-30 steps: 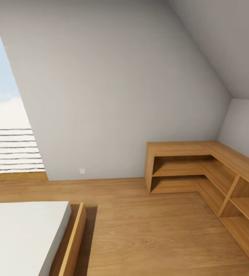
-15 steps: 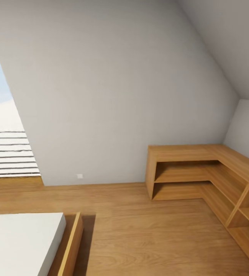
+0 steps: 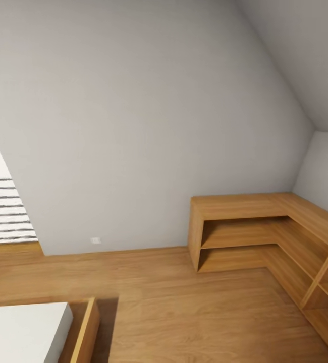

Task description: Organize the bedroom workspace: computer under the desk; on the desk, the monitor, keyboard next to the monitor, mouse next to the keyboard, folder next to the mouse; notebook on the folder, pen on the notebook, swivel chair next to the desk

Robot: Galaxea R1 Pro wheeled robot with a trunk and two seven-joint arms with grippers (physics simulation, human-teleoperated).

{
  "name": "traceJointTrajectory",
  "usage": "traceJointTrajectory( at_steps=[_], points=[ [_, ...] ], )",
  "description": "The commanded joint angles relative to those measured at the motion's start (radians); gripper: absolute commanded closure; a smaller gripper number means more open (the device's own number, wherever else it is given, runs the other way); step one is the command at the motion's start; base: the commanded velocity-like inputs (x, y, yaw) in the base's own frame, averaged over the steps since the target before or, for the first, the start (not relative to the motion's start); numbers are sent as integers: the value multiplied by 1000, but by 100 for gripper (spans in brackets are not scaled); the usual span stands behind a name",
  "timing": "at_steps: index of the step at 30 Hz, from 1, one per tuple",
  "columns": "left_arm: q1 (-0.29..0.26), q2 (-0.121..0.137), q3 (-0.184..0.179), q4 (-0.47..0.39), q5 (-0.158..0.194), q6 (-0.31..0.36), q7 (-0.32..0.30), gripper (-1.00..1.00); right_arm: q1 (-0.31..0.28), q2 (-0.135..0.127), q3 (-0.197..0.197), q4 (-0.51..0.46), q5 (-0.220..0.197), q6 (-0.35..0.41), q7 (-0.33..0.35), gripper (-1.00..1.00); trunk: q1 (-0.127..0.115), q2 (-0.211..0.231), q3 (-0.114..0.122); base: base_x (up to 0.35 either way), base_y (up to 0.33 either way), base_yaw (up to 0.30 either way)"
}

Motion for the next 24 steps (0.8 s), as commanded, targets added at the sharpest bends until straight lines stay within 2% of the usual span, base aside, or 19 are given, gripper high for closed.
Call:
traceJointTrajectory(
  at_steps=[1,24],
  points=[
    [0,1,-7,-2,10,-4,7,-100,-1,1,9,1,-4,-2,-6,-100,1,-1,-1,328,0,-224],
    [0,1,-7,0,11,-1,7,-100,-1,-1,9,3,-4,0,11,-100,1,-1,1,327,-19,-252]
  ],
)
